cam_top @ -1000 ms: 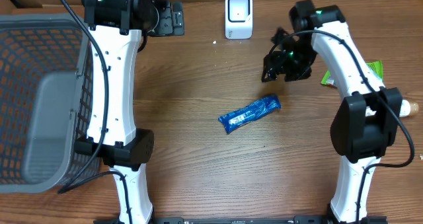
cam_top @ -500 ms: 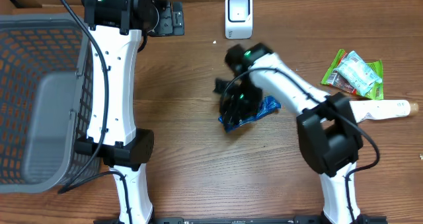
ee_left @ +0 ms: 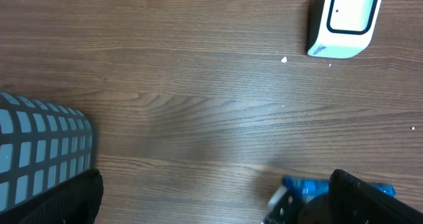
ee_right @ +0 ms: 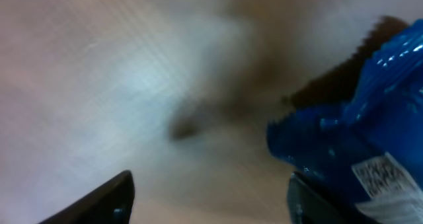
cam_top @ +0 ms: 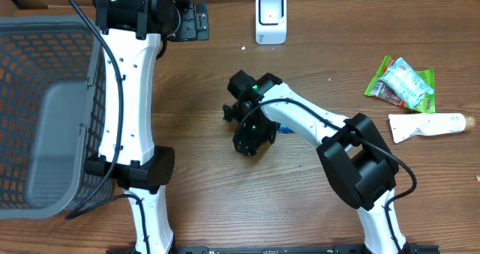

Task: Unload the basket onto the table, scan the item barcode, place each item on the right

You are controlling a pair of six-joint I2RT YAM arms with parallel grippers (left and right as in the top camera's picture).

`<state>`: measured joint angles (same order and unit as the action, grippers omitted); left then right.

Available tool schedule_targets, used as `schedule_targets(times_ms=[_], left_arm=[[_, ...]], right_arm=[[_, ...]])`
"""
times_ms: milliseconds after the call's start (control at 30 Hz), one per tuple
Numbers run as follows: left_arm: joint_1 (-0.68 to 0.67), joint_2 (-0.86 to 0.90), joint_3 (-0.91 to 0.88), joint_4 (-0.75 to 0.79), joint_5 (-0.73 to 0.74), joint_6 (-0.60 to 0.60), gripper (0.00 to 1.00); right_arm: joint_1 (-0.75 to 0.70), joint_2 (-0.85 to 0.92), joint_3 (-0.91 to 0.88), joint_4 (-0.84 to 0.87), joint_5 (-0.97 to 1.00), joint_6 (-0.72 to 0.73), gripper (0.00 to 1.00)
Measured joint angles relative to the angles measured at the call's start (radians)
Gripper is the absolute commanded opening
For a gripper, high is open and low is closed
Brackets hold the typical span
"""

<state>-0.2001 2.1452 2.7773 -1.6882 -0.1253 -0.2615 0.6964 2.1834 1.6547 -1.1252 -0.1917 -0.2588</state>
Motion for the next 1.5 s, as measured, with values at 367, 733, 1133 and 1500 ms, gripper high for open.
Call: schedule_targets(times_ms=[367,733,1133,1500], left_arm=[[0.000,0.000,0.000,0.000,0.000,0.000,1.00],[0.000,0.000,0.000,-0.001,0.000,0.000,1.00],[0.000,0.000,0.000,0.000,0.000,0.000,1.00],[0.000,0.000,0.000,0.000,0.000,0.000,1.00]], right_arm=[[-0.094,0.000,0.001,0.205,0.259,0.205,0.87],[-0.245,0.000,0.364,-0.200,-0.007,0.301,0.78],[-0.452,-0.001,0.202,-0.140,-0.067,0.287,0.81],[-0.452,-0.007,-0.059,-0.006,-0.136,0.218,0.67]])
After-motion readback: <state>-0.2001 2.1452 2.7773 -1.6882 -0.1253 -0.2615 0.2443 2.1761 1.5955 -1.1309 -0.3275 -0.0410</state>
